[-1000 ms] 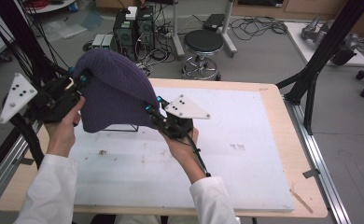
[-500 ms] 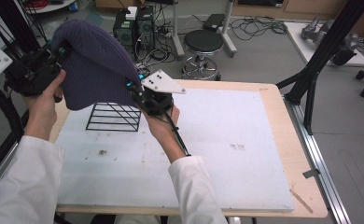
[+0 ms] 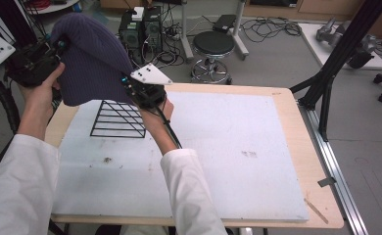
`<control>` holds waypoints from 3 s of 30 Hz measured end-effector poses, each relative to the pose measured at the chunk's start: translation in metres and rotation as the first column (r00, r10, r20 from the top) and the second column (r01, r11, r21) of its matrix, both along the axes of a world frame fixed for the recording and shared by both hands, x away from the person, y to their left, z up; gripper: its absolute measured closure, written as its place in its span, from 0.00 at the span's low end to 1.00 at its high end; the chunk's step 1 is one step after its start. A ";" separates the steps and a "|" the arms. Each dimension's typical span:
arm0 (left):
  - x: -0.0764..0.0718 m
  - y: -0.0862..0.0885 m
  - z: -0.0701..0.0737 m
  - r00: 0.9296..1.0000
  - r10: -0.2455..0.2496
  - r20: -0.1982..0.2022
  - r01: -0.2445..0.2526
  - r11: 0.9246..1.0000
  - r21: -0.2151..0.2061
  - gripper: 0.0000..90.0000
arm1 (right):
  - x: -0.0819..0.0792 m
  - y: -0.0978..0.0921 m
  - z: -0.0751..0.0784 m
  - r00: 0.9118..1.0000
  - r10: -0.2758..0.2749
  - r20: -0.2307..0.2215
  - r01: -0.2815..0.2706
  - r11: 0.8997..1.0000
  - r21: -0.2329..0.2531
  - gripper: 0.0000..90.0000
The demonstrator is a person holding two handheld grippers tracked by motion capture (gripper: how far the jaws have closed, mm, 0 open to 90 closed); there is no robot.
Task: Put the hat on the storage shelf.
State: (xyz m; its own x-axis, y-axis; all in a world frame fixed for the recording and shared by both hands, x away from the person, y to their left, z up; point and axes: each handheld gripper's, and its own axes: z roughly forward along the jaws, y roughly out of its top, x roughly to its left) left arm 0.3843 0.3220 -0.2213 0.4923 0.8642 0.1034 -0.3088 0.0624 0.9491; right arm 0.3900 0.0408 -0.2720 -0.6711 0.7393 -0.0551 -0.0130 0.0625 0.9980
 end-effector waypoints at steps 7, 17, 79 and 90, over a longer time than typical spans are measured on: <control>0.001 0.011 -0.025 1.000 0.001 -0.028 -0.001 1.000 -0.015 0.86 | 0.006 0.008 -0.015 0.999 -0.002 -0.045 0.001 1.000 -0.023 0.89; -0.003 0.016 -0.070 0.996 -0.004 -0.090 0.002 1.000 -0.014 0.86 | 0.001 0.015 -0.047 0.992 -0.033 -0.120 0.024 0.997 -0.074 0.89; -0.016 0.011 -0.144 0.957 0.032 -0.287 -0.060 0.994 -0.089 0.38 | 0.000 0.013 -0.118 0.940 -0.170 -0.296 0.126 0.979 -0.159 0.18; -0.023 0.009 -0.138 0.962 0.075 -0.262 -0.097 0.993 -0.074 0.29 | -0.008 0.005 -0.103 0.963 -0.146 -0.227 0.132 0.988 -0.078 0.13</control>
